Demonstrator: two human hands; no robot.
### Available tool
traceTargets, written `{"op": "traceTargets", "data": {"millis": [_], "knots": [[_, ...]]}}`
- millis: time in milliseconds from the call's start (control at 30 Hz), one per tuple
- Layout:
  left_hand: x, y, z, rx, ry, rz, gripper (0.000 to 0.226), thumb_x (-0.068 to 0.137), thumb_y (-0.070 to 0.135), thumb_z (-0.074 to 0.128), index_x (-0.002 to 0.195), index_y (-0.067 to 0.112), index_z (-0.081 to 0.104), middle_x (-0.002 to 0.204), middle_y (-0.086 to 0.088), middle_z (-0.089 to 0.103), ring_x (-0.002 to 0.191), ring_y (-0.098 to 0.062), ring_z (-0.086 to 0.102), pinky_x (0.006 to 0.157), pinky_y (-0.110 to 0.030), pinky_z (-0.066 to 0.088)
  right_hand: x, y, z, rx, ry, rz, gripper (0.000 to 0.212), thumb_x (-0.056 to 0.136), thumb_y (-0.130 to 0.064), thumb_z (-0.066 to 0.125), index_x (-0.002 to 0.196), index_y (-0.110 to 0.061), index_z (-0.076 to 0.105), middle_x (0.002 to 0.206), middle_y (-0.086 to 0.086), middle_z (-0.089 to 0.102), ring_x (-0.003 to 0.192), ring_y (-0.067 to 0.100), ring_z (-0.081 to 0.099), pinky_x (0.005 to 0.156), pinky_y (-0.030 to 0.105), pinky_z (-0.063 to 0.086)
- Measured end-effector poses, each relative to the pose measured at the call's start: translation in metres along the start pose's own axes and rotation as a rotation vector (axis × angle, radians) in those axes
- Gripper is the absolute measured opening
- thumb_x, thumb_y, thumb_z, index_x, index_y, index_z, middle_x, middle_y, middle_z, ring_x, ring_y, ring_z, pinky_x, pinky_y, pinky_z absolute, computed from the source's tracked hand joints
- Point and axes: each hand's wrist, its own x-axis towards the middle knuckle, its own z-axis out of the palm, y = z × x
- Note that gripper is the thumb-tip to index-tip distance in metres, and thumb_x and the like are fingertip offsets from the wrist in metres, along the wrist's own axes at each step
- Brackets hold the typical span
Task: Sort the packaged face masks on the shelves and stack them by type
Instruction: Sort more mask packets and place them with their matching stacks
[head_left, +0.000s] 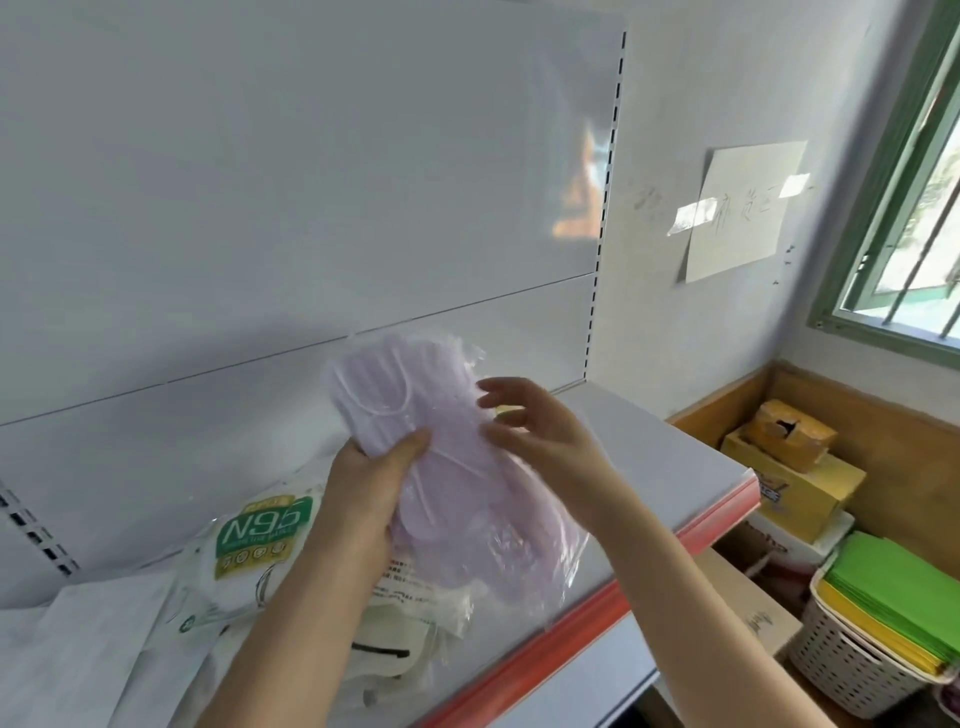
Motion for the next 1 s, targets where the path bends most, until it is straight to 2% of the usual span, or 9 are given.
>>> {"op": "traceTargets", "data": {"millis": [67, 167, 233, 400, 533, 633, 767, 867, 1000], "knots": [[0.005, -0.002, -0.008, -0.064, 0.1, 0.006, 0.024, 0.088, 0.019, 0.077, 0.111, 0.019, 0.069, 0.102, -0.006, 0.076, 0.087, -0.026, 0.073, 0.069, -0.036, 0.056, 0.007, 0.022, -0.03, -0.107, 0.175, 0.105, 0.034, 0.092, -0.021, 0.07, 0.124, -0.013, 0.062, 0.117, 0.0, 0.067, 0.102, 0.014, 0.065, 0.085, 0.027, 0.049], [0.005, 0.0, -0.014, -0.137, 0.138, 0.042, 0.026, 0.088, 0.021, 0.078, 0.112, 0.022, 0.069, 0.106, -0.003, 0.075, 0.095, -0.026, 0.071, 0.08, -0.042, 0.057, 0.01, 0.068, -0.069, -1.026, 0.336, 0.476, 0.067, 0.086, -0.063, 0.061, 0.131, -0.015, 0.054, 0.129, 0.007, 0.056, 0.119, 0.029, 0.053, 0.097, 0.041, 0.043], [0.004, -0.001, -0.013, -0.15, 0.133, 0.045, 0.032, 0.087, 0.023, 0.078, 0.118, 0.022, 0.068, 0.108, -0.002, 0.075, 0.097, -0.026, 0.071, 0.086, -0.047, 0.058, 0.004, 0.087, -0.076, -1.216, 0.317, 0.592, 0.064, 0.085, -0.066, 0.059, 0.126, -0.018, 0.056, 0.128, 0.008, 0.052, 0.119, 0.031, 0.046, 0.096, 0.042, 0.037], [-0.001, -0.001, -0.001, -0.166, 0.093, 0.046, 0.038, 0.087, 0.02, 0.078, 0.124, 0.022, 0.066, 0.109, -0.001, 0.074, 0.098, -0.025, 0.07, 0.084, -0.044, 0.057, 0.001, 0.083, -0.081, -0.926, 0.442, 0.537, 0.022, 0.091, -0.032, 0.064, 0.11, -0.02, 0.065, 0.113, 0.005, 0.065, 0.098, 0.023, 0.054, 0.083, 0.034, 0.044], [-0.002, -0.003, 0.005, -0.123, 0.046, 0.041, 0.035, 0.086, 0.021, 0.079, 0.119, 0.021, 0.068, 0.107, -0.004, 0.076, 0.095, -0.027, 0.073, 0.079, -0.042, 0.059, -0.019, 0.033, -0.089, -0.222, 0.69, 0.309, 0.026, 0.092, -0.021, 0.068, 0.114, -0.014, 0.057, 0.102, 0.005, 0.07, 0.075, 0.012, 0.061, 0.061, 0.025, 0.046], [-0.009, -0.005, 0.013, -0.098, -0.016, 0.042, 0.027, 0.086, 0.021, 0.079, 0.111, 0.023, 0.069, 0.098, -0.002, 0.078, 0.085, -0.023, 0.076, 0.066, -0.035, 0.058, -0.031, -0.013, -0.076, 0.114, 0.495, 0.074, 0.038, 0.085, -0.019, 0.076, 0.119, -0.02, 0.059, 0.092, 0.001, 0.075, 0.08, 0.017, 0.072, 0.07, 0.028, 0.058], [-0.022, -0.003, 0.024, -0.042, -0.16, 0.127, 0.037, 0.083, 0.041, 0.079, 0.103, 0.011, 0.069, 0.097, -0.006, 0.077, 0.083, -0.028, 0.073, 0.068, -0.037, 0.051, -0.032, -0.03, -0.025, -0.212, 0.248, -0.008, 0.028, 0.079, -0.032, 0.082, 0.103, -0.032, 0.066, 0.102, -0.006, 0.072, 0.096, 0.014, 0.068, 0.084, 0.027, 0.054], [-0.035, 0.007, 0.02, -0.065, -0.262, 0.174, 0.067, 0.087, 0.074, 0.053, 0.118, 0.016, 0.066, 0.106, -0.005, 0.077, 0.095, -0.025, 0.073, 0.073, -0.039, 0.057, -0.023, -0.021, 0.004, -0.378, 0.223, -0.052, 0.047, 0.076, -0.044, 0.081, 0.117, -0.032, 0.063, 0.132, -0.01, 0.052, 0.122, 0.008, 0.052, 0.104, 0.031, 0.044], [-0.056, 0.025, -0.014, -0.106, -0.246, 0.235, 0.053, 0.088, 0.053, 0.065, 0.13, 0.021, 0.062, 0.112, -0.01, 0.077, 0.103, -0.029, 0.075, 0.087, -0.044, 0.062, -0.021, -0.032, 0.041, -0.243, -0.071, -0.029, 0.081, 0.074, -0.049, 0.082, 0.138, -0.057, 0.033, 0.129, -0.016, 0.056, 0.111, 0.005, 0.06, 0.096, 0.031, 0.053]]}}
